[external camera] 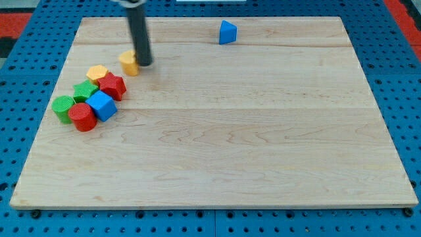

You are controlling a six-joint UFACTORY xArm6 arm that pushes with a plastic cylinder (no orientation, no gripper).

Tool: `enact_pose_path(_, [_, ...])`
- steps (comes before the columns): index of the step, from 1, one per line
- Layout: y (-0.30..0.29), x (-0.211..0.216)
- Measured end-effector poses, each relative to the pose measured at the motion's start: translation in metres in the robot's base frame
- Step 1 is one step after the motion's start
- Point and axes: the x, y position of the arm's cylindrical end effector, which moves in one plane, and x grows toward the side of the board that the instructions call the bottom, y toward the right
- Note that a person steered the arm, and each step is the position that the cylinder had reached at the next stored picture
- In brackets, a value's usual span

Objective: Move the blue triangle into the yellow hexagon and red star

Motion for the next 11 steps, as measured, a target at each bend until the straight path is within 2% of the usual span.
enact_pose_path(1, [-0.054, 0.0])
enact_pose_path(2, [-0.028, -0.004])
enact_pose_path(3, [0.076, -0.025])
enact_pose_path(4, [0.184, -0.028])
enact_pose_path(5, [0.26, -0.075])
enact_pose_path(6, [0.256, -0.114])
enact_pose_path(7, [0.208, -0.13])
enact_pose_path(8, [0.166, -0.063])
enact_pose_path(9, [0.172, -0.036])
enact_pose_path(11, [0.189, -0.026])
